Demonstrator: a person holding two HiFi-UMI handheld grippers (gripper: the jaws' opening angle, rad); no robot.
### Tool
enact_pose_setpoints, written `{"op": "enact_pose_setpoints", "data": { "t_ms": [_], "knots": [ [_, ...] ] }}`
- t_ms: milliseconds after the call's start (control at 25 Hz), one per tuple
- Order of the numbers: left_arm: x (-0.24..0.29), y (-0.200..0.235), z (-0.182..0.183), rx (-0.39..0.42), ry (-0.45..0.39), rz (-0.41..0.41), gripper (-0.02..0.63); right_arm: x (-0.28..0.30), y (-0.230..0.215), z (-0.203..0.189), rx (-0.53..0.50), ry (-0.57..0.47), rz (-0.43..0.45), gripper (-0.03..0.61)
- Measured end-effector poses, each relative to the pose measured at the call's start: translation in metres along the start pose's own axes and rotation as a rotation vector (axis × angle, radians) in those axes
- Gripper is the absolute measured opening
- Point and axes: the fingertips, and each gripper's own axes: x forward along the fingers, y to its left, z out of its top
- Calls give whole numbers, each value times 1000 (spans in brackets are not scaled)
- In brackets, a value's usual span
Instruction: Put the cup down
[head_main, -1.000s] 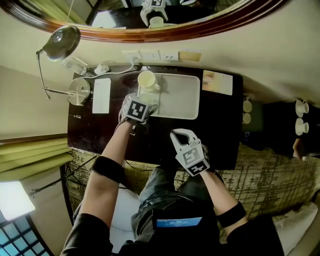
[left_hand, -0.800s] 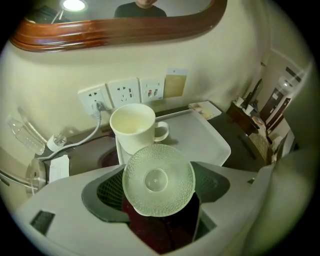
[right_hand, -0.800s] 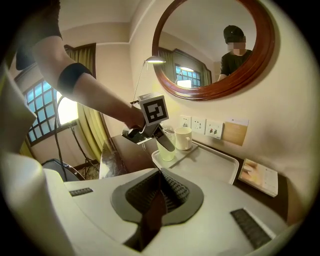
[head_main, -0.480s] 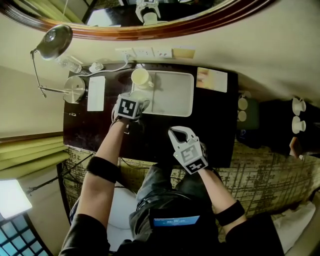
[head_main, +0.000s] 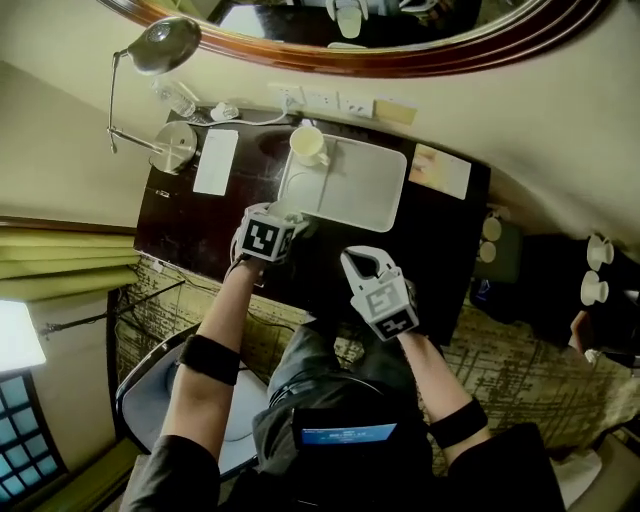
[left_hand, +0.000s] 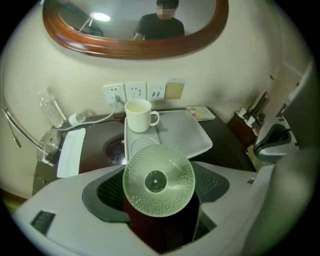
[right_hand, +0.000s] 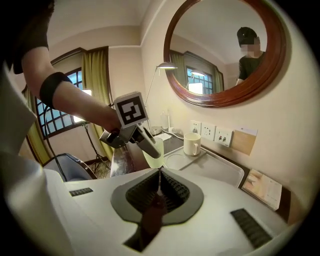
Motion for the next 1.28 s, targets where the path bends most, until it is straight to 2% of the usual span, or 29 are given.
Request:
{"op": "enact_pose_setpoints", "data": {
  "t_ms": [80, 320, 520, 880, 1080, 1280],
  "knots": [
    [-3, -10, -21, -51, 16, -15, 390, -3, 4, 4, -24, -5, 16, 28],
    [-4, -32, -65, -136, 35, -7, 391, -16, 14, -4, -47, 37, 52, 28],
    [6, -41, -88, -131, 59, 6, 391, -22, 21, -14, -56, 61, 67, 28],
    [16, -42, -106, -136, 50, 25, 394, -31, 24, -25, -52, 86, 62, 28],
    [17, -43, -103, -140, 15, 32, 431, -33, 26, -26, -50, 93, 62, 28],
    [10, -39, -98, -137, 0, 38, 431, -32, 27, -23, -47, 84, 64, 28]
  ]
}}
